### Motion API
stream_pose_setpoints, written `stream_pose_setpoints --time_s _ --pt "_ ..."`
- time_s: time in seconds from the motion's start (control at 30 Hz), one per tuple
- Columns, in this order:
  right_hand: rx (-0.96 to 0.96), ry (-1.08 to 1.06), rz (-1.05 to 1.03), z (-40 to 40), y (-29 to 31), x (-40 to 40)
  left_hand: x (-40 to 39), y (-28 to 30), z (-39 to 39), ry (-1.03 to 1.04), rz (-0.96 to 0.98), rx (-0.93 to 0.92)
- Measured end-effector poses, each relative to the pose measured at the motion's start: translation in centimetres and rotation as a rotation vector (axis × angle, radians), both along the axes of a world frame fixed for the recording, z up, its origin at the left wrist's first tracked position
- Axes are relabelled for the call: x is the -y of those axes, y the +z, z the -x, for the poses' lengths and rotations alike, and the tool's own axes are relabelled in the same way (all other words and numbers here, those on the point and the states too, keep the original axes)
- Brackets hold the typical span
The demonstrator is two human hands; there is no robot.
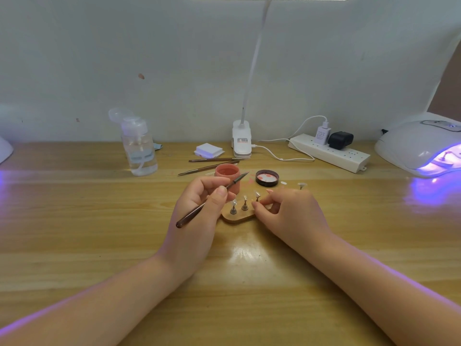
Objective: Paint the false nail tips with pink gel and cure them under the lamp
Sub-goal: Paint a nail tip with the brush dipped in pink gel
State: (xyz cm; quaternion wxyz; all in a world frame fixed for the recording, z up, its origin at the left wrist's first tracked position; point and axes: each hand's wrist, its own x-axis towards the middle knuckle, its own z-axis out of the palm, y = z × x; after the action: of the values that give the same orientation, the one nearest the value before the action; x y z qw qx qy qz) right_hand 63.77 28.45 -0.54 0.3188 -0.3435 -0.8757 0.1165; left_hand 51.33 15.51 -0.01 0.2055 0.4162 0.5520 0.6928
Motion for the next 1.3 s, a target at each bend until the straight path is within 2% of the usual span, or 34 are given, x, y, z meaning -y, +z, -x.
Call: stream_pose_setpoints --time_s 0.13,0.37,0.53,0.73,0.87,0.93,1.03,1.2,1.3 --pt "0.080 0.009 0.010 0.2 0.1 -0.4 0.0 0.0 0.0 -0.016 0.000 0.001" --pt "0.013 0.053 0.018 0.1 0.1 -0.3 -0.1 0.1 -0.2 -0.011 -0.001 0.001" --pt "-0.107 0.054 0.057 -0.3 0.0 0.0 -0.2 1.3 0.9 0.124 0.033 -0.169" --pt "-0.126 0.091 0.042 -0.5 0.0 0.2 -2.4 5.9 4.5 0.328 0.302 -0.381" --pt "-0.141 0.105 0.032 -0.6 -0.1 0.0 -5.1 8.6 6.1 0.325 0.539 -0.520" --pt "-0.140 0.112 0.040 -0.7 -0.2 0.0 -6.4 9.4 6.5 0.278 0.627 -0.525" --pt "-0.162 0.111 0.063 -0.8 -0.2 -0.2 -7.7 10.0 6.5 0.217 0.671 -0.485" --pt "-0.202 0.137 0.102 -0.7 -0.2 -0.4 -8.1 10.3 6.2 0.193 0.600 -0.439" --pt "-0.220 0.131 0.121 -0.6 -0.3 -0.5 -8.1 10.1 6.1 0.193 0.655 -0.443"
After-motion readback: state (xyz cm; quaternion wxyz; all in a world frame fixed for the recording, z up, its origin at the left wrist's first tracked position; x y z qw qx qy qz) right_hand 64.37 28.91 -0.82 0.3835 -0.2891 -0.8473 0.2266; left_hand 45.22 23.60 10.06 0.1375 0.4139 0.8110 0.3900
